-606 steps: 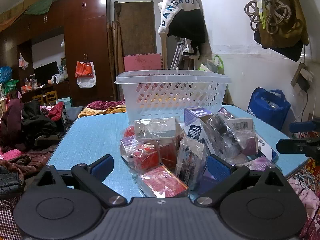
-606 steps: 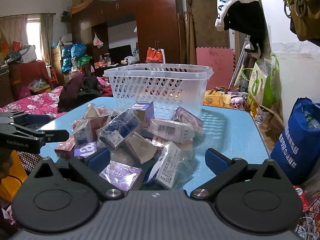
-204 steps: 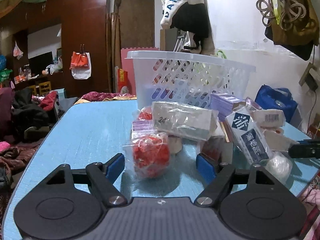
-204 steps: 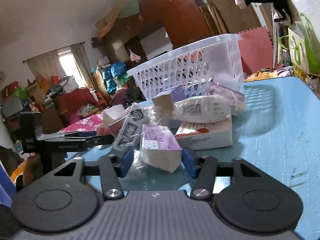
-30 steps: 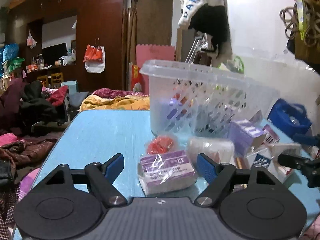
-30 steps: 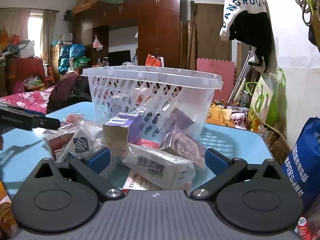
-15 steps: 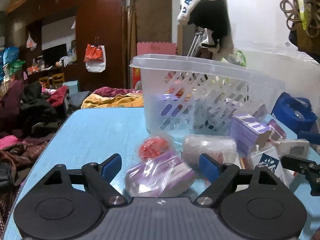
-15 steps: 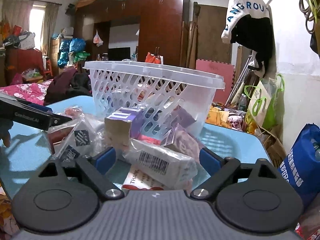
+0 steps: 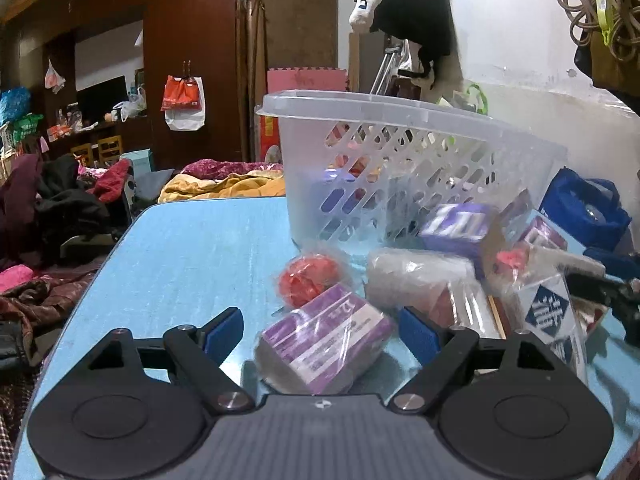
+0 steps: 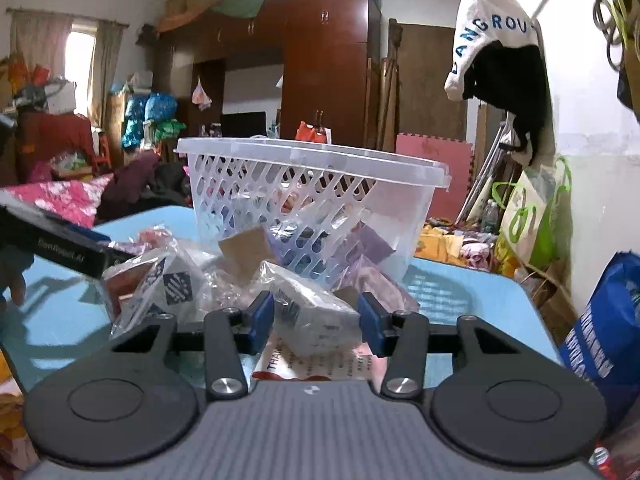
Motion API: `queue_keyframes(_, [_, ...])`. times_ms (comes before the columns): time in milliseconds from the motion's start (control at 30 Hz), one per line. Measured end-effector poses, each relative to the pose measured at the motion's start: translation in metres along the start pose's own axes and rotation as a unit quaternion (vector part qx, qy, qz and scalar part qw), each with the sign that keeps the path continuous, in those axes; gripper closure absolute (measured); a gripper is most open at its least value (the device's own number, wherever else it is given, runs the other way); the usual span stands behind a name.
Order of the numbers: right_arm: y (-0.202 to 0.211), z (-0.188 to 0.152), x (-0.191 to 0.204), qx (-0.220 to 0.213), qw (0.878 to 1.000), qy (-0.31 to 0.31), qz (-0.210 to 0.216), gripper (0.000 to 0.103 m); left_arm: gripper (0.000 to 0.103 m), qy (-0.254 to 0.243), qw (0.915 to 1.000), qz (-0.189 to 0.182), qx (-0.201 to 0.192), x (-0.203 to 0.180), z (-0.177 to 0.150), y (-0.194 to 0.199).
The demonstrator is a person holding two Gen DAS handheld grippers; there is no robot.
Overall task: Organize objects
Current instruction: 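Move the left gripper back toward the purple-labelled box on the table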
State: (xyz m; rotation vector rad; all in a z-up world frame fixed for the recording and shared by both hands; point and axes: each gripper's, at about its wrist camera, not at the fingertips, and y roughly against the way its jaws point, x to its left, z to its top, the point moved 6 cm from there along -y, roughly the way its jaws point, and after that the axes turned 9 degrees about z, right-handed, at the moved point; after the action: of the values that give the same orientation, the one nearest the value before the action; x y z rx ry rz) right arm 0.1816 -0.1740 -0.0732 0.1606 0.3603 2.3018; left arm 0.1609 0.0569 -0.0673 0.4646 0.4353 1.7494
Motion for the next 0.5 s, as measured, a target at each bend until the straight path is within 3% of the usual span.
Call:
queue_keyframes(233, [-0.008, -0.001, 0.001, 0.024, 0.999, -0.003, 0.026, 0.051, 0.015, -0.01, 0.9998, -0.015, 0.007, 0.004, -0.004, 0.001])
queue_keyframes(300, [-0.008, -0.002, 0.002, 0.027, 0.999, -0.001, 0.027, 0.051, 0.015, -0.01, 0.9992, -0.037, 0.012, 0.004, -0.005, -0.001])
queue_keyframes(400, [-0.011, -0.005, 0.005, 0.043, 0.998, 0.008, 0.035, 0.046, 0.015, -0.05, 0.9949, -0.081, 0.032, -0.002, -0.01, -0.003])
queue_keyframes(433, [-0.011, -0.006, 0.006, 0.047, 0.998, 0.012, 0.041, 0.041, 0.015, -0.062, 0.995, -0.073, 0.028, -0.002, -0.012, -0.002])
queue_keyframes(500, [-0.012, -0.006, 0.006, 0.047, 0.998, 0.013, 0.04, 0.045, 0.015, -0.069, 0.9953, -0.062, 0.027, -0.002, -0.013, -0.003])
